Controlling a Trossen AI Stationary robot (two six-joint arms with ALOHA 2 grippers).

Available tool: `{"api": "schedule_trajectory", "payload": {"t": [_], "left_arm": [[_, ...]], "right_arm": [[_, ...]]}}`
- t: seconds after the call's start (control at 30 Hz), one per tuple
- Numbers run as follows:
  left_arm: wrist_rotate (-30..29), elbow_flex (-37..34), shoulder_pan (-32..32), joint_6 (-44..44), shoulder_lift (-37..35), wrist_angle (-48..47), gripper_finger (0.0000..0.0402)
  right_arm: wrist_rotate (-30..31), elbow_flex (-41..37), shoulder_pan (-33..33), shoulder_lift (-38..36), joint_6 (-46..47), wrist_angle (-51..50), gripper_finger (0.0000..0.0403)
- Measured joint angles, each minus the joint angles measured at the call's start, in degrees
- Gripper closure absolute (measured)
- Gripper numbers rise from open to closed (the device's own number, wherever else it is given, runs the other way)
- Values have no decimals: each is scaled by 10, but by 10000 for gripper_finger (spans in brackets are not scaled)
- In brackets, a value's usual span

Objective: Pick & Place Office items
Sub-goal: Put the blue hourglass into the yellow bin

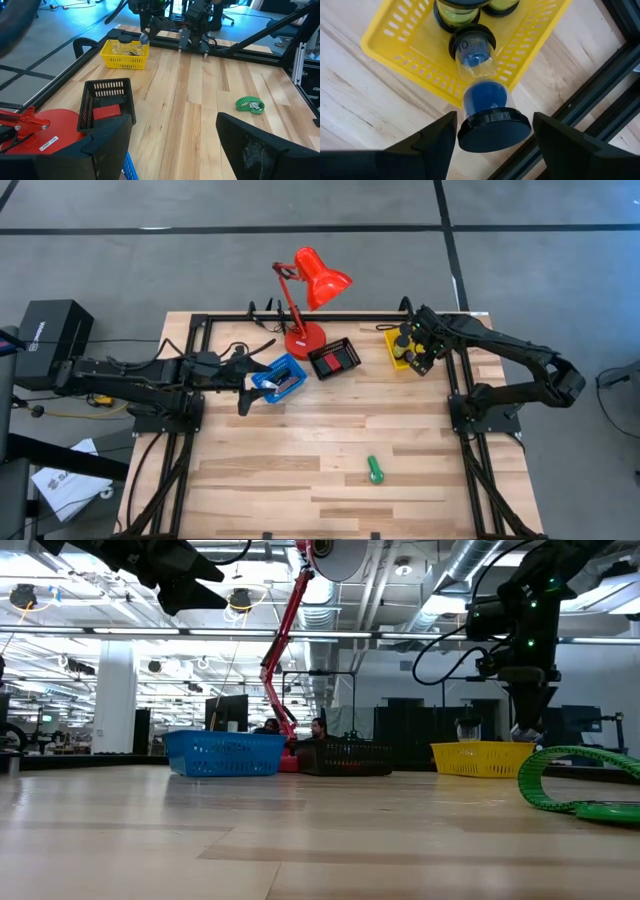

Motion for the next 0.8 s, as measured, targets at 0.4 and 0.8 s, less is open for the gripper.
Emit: {"api": "schedule_trajectory", "payload": {"t": [0.4, 0.8], "left_arm": [[0, 0, 0, 0, 0, 0, 116], [0, 0, 0, 0, 0, 0, 116]], "right_arm": [[0, 0, 0, 0, -2, 0, 212], [30, 33, 0, 0, -37, -50, 221]]}}
